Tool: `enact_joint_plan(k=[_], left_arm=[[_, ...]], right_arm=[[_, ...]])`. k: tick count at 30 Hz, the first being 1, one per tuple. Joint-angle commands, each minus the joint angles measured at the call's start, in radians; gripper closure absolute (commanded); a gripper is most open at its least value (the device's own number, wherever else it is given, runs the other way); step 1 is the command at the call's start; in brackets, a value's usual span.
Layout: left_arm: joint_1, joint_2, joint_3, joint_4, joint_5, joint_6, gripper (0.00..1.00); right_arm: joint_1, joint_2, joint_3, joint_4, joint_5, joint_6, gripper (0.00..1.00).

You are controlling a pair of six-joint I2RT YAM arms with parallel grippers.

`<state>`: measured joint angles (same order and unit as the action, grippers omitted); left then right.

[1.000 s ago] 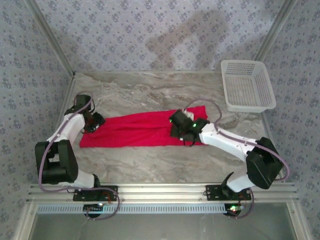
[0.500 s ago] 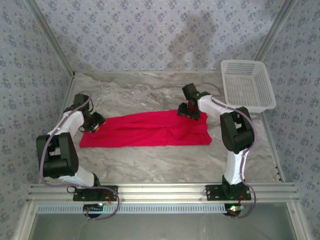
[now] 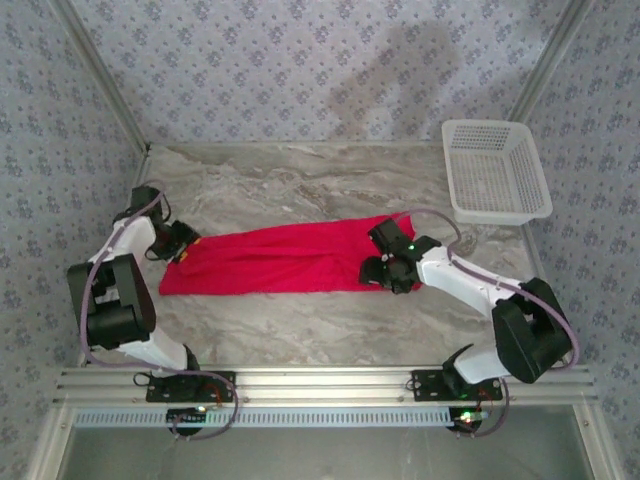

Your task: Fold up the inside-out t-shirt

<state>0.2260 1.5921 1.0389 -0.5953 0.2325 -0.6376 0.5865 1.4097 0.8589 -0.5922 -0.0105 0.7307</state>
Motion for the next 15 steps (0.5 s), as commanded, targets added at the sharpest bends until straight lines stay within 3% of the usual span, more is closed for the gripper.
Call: enact_joint_plan(k=[1,6,15], left_arm=[[0.05,0.023,0.009,0.0,0.074,-0.012,0.55],[0.079,0.047,0.004,0.011,0.113,-0.04,0.53],[0.082,0.123,0.073,-0.032,0.065,-0.063,0.53]], right_arm=[[-0.035,0.003,0.06,0.02,0.042,0.021,0.29],[-0.073,0.107,0.219,0.065,0.0,-0.051,0.29],[-0.073,0.257,0.382,0.066,-0.094,-0.093,0.29]])
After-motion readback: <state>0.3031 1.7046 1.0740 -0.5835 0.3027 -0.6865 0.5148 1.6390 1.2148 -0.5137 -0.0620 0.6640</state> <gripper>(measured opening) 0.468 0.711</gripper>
